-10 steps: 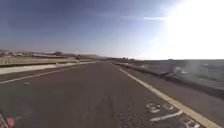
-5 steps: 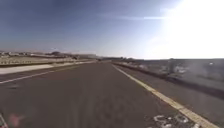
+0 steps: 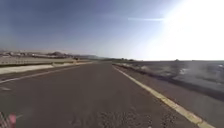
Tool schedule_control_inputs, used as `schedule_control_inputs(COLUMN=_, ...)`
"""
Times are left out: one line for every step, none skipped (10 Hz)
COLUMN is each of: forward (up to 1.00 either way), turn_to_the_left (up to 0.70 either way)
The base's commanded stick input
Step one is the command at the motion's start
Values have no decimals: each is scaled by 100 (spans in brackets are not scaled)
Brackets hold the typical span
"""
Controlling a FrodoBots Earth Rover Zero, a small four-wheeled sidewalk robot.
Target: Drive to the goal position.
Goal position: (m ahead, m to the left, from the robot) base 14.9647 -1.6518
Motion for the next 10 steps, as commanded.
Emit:
schedule_control_inputs(forward=70, turn_to_the_left=0)
schedule_control_inputs(forward=70, turn_to_the_left=0)
schedule_control_inputs(forward=70, turn_to_the_left=0)
schedule_control_inputs(forward=70, turn_to_the_left=0)
schedule_control_inputs(forward=70, turn_to_the_left=0)
schedule_control_inputs(forward=70, turn_to_the_left=0)
schedule_control_inputs(forward=70, turn_to_the_left=0)
schedule_control_inputs(forward=70, turn_to_the_left=0)
schedule_control_inputs(forward=70, turn_to_the_left=0)
schedule_control_inputs(forward=70, turn_to_the_left=0)
